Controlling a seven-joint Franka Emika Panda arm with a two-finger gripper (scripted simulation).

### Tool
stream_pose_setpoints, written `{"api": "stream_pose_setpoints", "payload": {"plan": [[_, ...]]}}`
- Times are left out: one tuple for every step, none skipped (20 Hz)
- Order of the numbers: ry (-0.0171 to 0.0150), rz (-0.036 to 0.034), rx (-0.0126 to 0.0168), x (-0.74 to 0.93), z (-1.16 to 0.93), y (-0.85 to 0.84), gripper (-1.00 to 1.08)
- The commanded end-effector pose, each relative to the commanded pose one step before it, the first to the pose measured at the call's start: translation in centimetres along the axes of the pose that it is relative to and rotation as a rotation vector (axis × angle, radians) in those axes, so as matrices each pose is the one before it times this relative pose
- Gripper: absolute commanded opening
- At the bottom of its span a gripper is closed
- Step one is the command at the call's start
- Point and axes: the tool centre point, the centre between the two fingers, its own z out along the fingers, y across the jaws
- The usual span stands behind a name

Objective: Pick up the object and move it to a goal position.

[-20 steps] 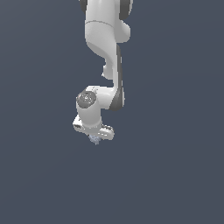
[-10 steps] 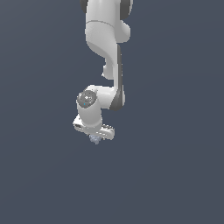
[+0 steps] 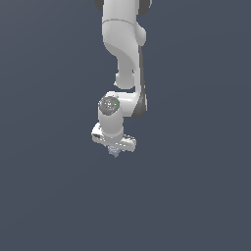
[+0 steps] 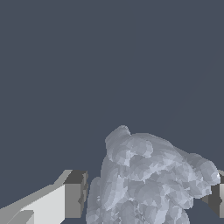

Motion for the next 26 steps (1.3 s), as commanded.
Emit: {"api": "stream_pose_setpoints", "payload": {"plan": [[0.00019,-0.00118,0.00031,-1.443,-0.155,-1.347,-1.0],[0.0,0.0,0.0,-0.689,-0.07,-0.624,-1.0],[0.0,0.0,0.0,-0.74,-0.075,-0.673,-1.0],[-0.00018,-0.00045,0.0,-0.793,-0.07,-0.745,-1.0],[0.0,0.0,0.0,-0.824,-0.084,-0.756,-1.0],[0.0,0.0,0.0,-0.817,-0.084,-0.753,-1.0],[0.0,0.0,0.0,-0.799,-0.082,-0.741,-1.0],[0.0,0.0,0.0,-0.779,-0.08,-0.727,-1.0],[0.0,0.0,0.0,-0.757,-0.079,-0.711,-1.0],[0.0,0.0,0.0,-0.733,-0.076,-0.692,-1.0],[0.0,0.0,0.0,-0.705,-0.074,-0.671,-1.0],[0.0,0.0,0.0,-0.675,-0.071,-0.647,-1.0],[0.0,0.0,0.0,-0.641,-0.068,-0.619,-1.0],[0.0,0.0,0.0,-0.603,-0.064,-0.589,-1.0],[0.0,0.0,0.0,-0.561,-0.06,-0.554,-1.0],[0.0,0.0,0.0,-0.515,-0.056,-0.515,-1.0],[0.0,0.0,0.0,-0.463,-0.051,-0.469,-1.0],[0.0,0.0,0.0,-0.408,-0.045,-0.418,-1.0],[-0.00027,0.00037,-0.00017,-0.344,-0.023,-0.351,-1.0],[0.0,0.0,0.0,-0.303,-0.034,-0.318,-1.0],[0.0,0.0,0.0,-0.254,-0.029,-0.269,-1.0],[0.0,0.0,0.0,-0.206,-0.024,-0.22,-1.0],[0.0,0.0,0.0,-0.159,-0.018,-0.171,-1.0],[0.0,0.0,0.0,-0.113,-0.013,-0.122,-1.0],[0.0,0.0,0.0,-0.068,-0.008,-0.073,-1.0],[0.0,0.0,0.0,-0.023,-0.003,-0.025,-1.0]]}}
